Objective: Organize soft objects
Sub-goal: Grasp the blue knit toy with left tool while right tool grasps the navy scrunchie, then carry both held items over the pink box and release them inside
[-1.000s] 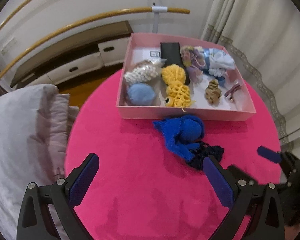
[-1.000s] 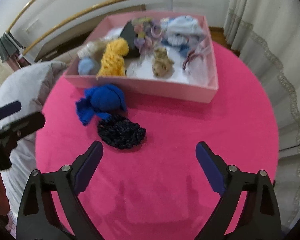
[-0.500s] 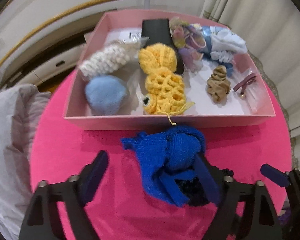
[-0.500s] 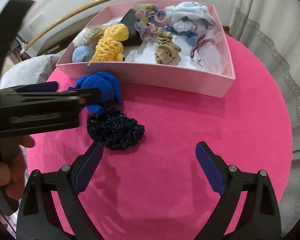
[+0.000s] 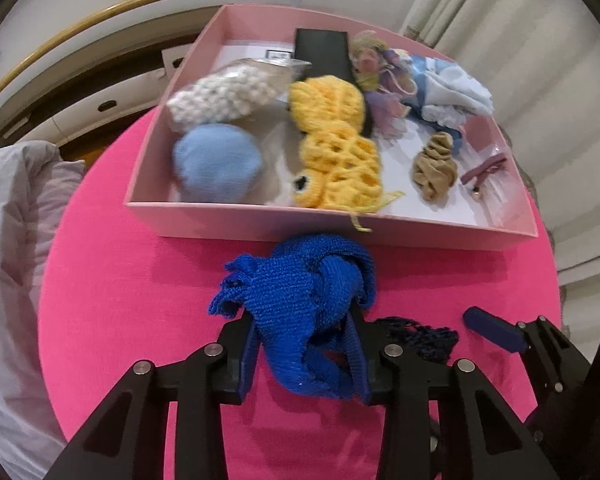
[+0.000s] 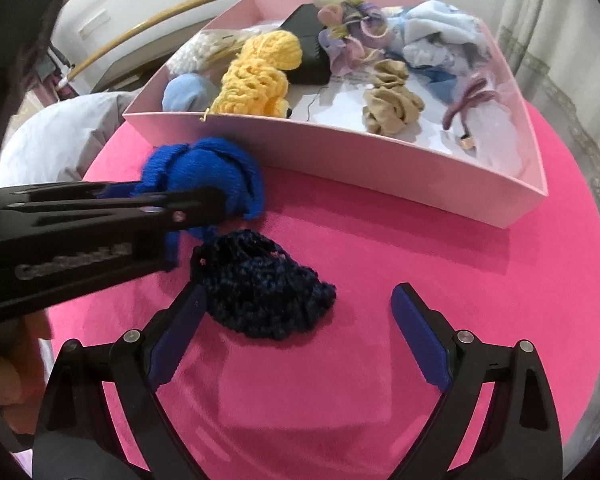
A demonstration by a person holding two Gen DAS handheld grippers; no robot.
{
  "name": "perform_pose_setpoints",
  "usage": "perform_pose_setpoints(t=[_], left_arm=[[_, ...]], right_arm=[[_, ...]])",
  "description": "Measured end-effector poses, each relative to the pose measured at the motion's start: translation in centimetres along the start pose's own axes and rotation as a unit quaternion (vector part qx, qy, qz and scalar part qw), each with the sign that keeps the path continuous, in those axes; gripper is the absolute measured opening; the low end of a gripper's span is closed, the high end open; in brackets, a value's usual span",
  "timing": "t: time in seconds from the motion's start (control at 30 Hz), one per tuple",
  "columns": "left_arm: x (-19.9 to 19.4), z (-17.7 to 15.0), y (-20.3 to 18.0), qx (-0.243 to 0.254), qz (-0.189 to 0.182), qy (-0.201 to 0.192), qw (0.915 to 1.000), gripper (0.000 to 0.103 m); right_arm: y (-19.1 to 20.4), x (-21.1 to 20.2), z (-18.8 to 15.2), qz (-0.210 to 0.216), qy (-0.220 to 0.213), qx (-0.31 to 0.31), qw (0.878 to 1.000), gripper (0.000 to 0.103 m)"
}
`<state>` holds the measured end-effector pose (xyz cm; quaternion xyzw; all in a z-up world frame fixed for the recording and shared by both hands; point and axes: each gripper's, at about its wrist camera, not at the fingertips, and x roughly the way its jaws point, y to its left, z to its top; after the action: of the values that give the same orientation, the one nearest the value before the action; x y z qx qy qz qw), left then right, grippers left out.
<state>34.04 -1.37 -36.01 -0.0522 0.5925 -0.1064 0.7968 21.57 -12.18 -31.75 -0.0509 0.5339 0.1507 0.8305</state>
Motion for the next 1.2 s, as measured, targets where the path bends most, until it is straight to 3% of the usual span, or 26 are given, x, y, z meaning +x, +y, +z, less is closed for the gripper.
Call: perform_pose_setpoints(t=[0.2,0.3,0.47,0.53,0.87,1.2], left_arm=[[-1.0,-0.2,0.4,-0.001,0.01,-0.002,0.9999,0.035],[-1.5,-0.5,0.5,0.001,0.011,-0.002,0.9999,0.035],[-1.8,-0.7,0.3,0.004,0.012,-0.002,0.9999,0.033],[-2.1,-0.7,0.1,0.006,0.014,-0.003,0.9999,0.033],[-5.7,-1.8,-0.9,0.021,0.021,-0.012,0.9995,0.032],[-13.5,-3.1,-2.8,0.038,0.025,-0.039,0.9982,0.032]], right_arm=[[0.7,0.6,0.6,-0.009,-0.007,-0.009,1.0,0.089],[1.3,0.7,0.9,-0.011,-0.012,-0.017,1.0,0.076],[1.3,0.3,1.4,0.007,-0.017,-0.016,1.0,0.021],[1.0,0.1,1.5,0.011,-0.017,-0.009,1.0,0.014],[-1.6,-2.9,1.1,0.02,-0.025,0.03,0.999,0.012],[-2.9,-11.7,1.8,0.025,-0.08,0.059,0.995,0.012]])
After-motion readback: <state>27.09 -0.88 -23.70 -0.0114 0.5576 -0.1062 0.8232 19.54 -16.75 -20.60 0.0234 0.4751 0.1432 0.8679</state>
